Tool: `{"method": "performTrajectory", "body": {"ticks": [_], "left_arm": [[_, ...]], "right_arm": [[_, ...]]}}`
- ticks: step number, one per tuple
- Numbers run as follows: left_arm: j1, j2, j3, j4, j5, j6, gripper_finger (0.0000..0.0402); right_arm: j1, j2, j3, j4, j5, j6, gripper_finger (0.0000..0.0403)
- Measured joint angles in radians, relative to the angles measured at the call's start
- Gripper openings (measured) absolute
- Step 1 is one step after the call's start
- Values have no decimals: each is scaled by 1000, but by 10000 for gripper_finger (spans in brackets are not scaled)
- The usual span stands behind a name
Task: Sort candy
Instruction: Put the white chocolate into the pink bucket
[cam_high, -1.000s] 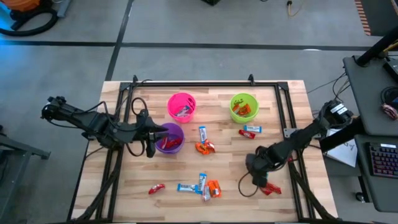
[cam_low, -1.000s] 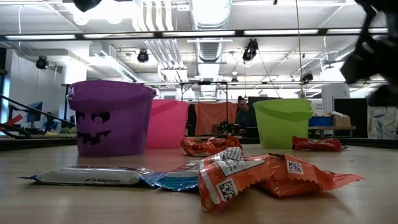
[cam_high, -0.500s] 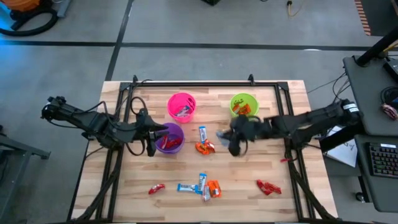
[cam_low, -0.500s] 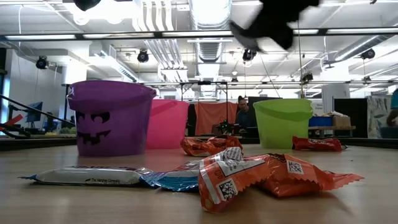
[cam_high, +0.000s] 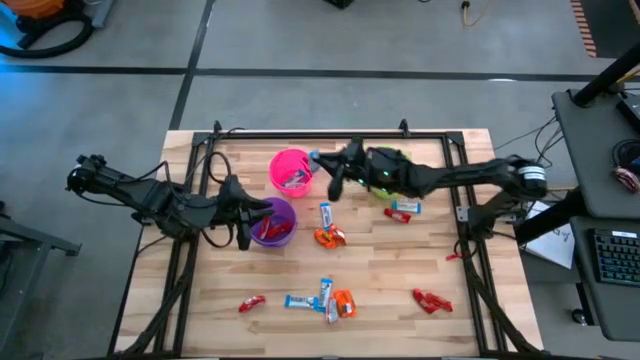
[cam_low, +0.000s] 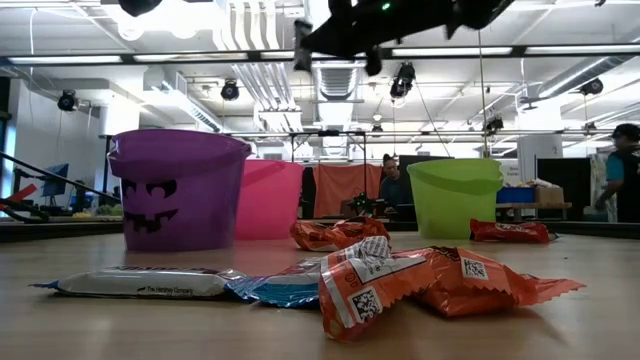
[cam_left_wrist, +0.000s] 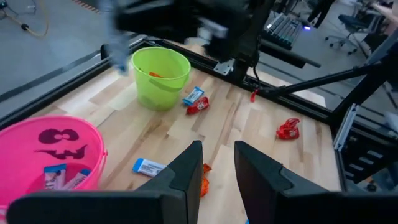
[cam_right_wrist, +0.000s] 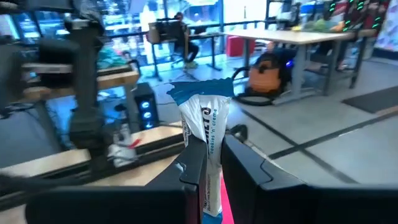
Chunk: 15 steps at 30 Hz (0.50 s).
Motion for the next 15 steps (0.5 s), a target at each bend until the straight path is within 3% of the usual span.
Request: {"method": "performTrajectory", "body": {"ticks": [3,8,15], "left_arm": [[-1,0,0,0,14,-34,77],[-1,-2,0,-23,140,-91,77],[-1,-2,0,-121,238,-227,77]], "right_arm": [[-33,77,66,10,0,-37,38],[-75,192,160,2,-1,-53,38],[-107,293,236,1,-21,-52,38]]}}
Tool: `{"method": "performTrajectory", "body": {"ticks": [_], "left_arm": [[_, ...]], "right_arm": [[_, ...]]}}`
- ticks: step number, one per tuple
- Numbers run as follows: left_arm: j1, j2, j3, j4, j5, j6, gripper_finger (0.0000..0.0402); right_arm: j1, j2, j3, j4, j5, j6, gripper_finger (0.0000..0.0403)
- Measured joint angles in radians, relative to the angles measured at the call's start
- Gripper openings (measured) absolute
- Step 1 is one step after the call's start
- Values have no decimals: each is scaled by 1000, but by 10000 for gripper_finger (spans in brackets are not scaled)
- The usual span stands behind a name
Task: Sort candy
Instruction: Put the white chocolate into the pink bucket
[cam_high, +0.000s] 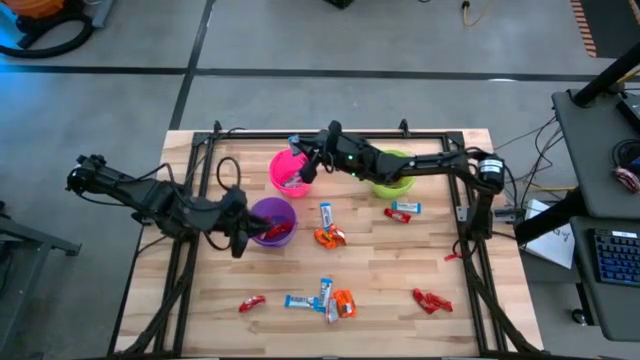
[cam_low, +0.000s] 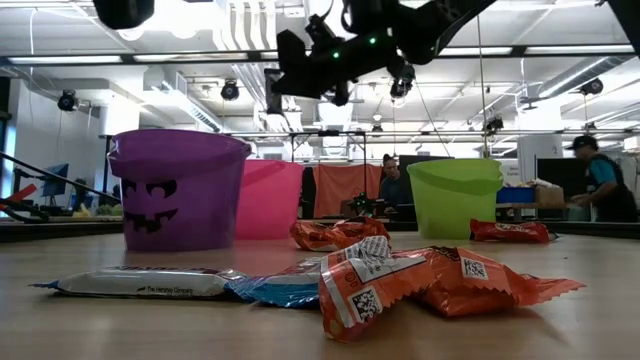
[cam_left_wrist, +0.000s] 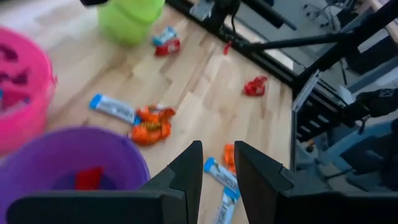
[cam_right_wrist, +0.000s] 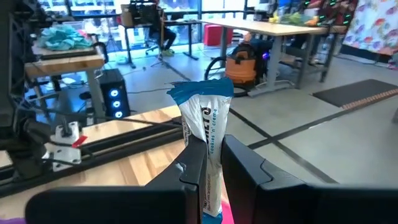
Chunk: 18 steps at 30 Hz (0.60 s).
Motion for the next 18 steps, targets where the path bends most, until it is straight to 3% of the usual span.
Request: {"method": "performTrajectory", "body": {"ticks": [12,18], "left_arm": [[0,2,0,-40,11,-58,77],[-4,5,0,-77,116,-61,77]], "right_arm": [[-11,63,36,-70,-6,28,38],[-18,66,36,-82,-51,31,38]]}}
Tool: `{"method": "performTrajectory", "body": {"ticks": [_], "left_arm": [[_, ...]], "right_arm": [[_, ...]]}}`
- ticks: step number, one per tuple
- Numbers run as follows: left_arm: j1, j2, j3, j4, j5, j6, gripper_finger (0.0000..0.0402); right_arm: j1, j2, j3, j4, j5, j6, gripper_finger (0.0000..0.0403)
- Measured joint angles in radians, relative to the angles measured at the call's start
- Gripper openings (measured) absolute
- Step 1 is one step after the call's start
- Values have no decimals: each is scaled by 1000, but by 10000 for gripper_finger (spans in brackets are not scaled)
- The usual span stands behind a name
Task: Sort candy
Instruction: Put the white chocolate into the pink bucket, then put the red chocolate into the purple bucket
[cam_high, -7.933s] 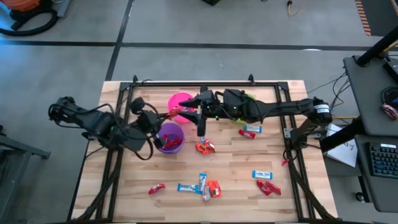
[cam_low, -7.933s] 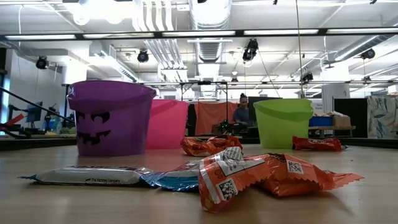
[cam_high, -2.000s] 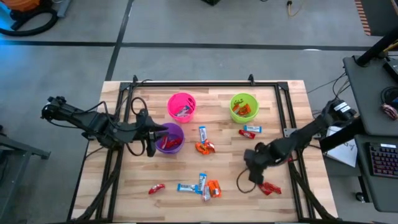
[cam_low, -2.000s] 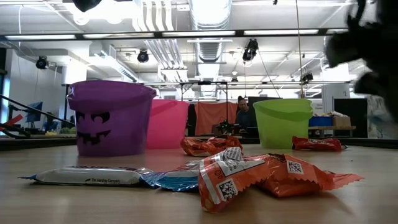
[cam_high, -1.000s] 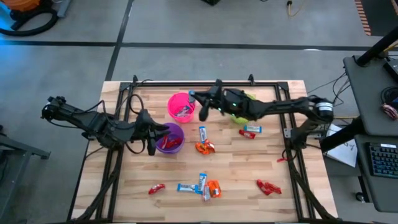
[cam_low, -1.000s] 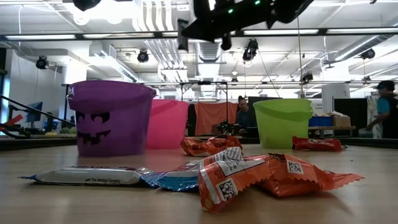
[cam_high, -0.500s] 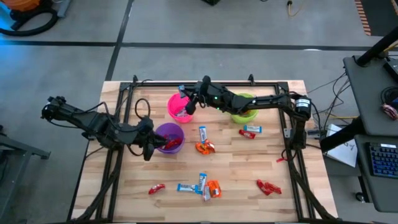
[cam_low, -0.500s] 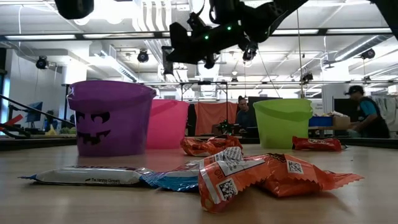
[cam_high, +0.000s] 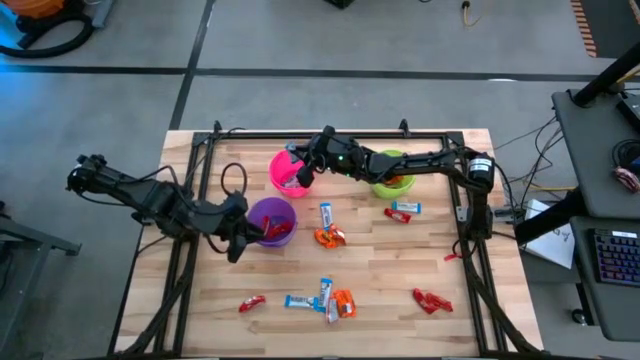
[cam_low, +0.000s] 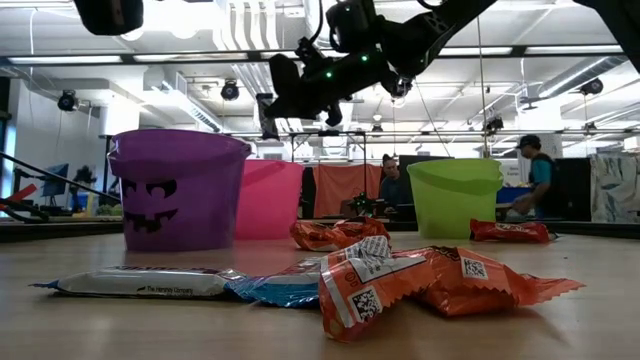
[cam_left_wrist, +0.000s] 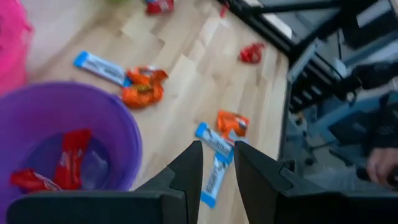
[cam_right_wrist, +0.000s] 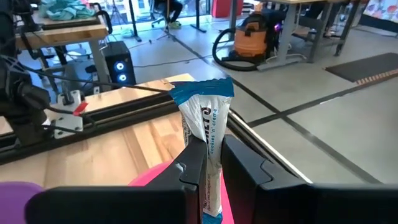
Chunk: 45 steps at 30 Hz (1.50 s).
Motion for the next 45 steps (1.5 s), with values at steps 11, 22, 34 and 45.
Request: {"method": "performTrajectory", "body": {"ticks": [11,22,34,45], "left_arm": [[-6,0,0,-46,47,-34,81],[-122,51,0,-129,108,-141,156],[-386,299,-5,-128,104,-253,188],[-485,566,-14,-60,92,-334,180]], "right_arm": [[-5,6,0,0,-8,30,99],[-4,-1,-2,-119,-17,79,193],[10,-158,-2,-261,-105,105,206],[46,-318,-2,-437,-104,101,206]]}}
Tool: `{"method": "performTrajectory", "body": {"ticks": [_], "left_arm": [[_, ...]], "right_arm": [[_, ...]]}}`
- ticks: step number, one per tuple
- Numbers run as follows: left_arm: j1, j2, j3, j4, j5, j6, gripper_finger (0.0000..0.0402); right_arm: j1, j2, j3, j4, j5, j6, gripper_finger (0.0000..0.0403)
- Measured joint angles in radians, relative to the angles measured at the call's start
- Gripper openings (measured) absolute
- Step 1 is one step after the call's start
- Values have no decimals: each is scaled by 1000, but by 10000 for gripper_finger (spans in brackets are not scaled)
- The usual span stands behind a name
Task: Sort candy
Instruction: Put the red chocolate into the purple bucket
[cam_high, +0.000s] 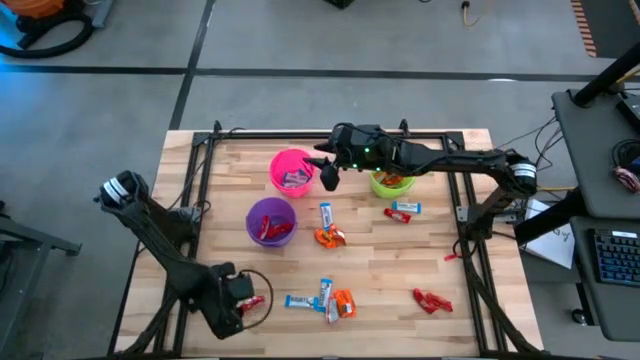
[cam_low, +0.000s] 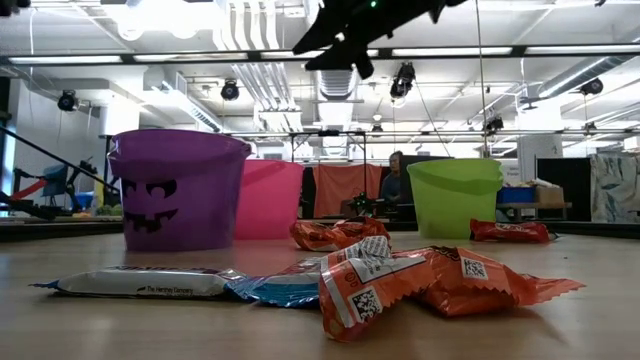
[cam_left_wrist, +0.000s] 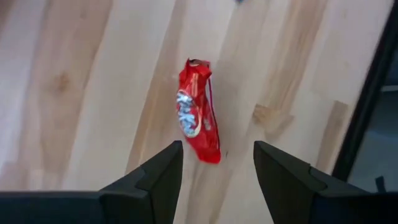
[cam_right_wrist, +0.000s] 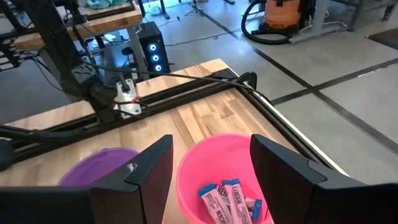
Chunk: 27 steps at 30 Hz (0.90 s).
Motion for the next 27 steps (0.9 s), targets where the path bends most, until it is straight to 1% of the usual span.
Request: {"method": "performTrajectory", "body": {"ticks": [4,8,15,17,19,22,27], "left_arm": [[1,54,-21,81,-2,3,180],[1,92,-53,103,-1,-32,180],[1,105,-91,146,-2,-52,177],[1,105,-102,150,-2,-52,171],[1,105,-118,174,-2,-52,160],[1,105,-147,227,-2,-55,137],[1,104,-151,242,-1,-53,78]], "right_arm": [[16,-29,0,-24,10,0,206],[32,-38,0,-30,27,0,206],[67,-35,0,-36,31,12,206],[78,-35,0,-36,51,12,205],[88,-35,0,-36,76,9,206],[93,-35,0,-36,83,8,205],[93,-35,0,-37,83,8,205]]}}
